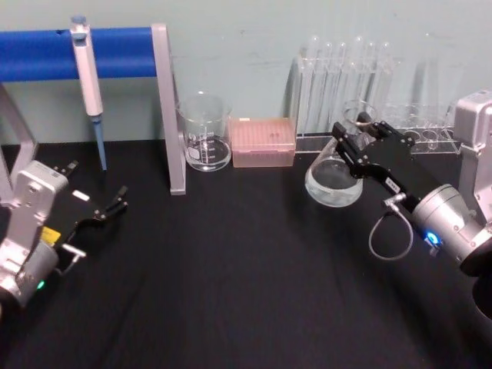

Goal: Grasp the erlenmeyer flask with one hand, shake it three times, then place it back.

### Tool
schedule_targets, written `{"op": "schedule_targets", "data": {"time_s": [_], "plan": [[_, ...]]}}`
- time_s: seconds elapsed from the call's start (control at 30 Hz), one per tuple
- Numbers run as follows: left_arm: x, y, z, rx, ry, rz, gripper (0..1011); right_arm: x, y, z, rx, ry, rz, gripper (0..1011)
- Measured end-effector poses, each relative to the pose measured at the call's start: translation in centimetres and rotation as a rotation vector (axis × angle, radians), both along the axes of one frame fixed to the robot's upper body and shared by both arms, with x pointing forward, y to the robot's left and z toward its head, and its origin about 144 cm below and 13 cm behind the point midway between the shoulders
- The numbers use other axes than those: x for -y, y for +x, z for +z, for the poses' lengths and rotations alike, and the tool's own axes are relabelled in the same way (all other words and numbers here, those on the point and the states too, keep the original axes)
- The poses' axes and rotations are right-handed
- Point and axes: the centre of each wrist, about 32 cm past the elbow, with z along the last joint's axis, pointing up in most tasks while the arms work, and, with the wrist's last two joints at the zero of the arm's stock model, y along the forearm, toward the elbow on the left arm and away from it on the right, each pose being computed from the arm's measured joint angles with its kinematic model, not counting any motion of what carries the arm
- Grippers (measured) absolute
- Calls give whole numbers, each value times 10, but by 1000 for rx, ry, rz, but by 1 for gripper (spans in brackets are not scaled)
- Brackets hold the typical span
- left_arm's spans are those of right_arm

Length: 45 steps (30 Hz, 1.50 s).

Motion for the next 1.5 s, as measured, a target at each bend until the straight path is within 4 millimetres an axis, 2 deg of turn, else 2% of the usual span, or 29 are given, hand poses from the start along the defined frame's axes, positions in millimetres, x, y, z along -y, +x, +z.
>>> {"op": "schedule_targets", "data": {"time_s": [0.27,0.87,1.17,1.5], "plan": [[0,0,0,0,0,0,1001,-3,6,2,12,-16,149,449],[0,0,0,0,0,0,1001,-35,25,5,36,-65,649,449],[0,0,0,0,0,0,1001,-39,27,6,39,-67,698,449],[0,0,0,0,0,0,1001,-27,23,1,56,-26,535,449]]}}
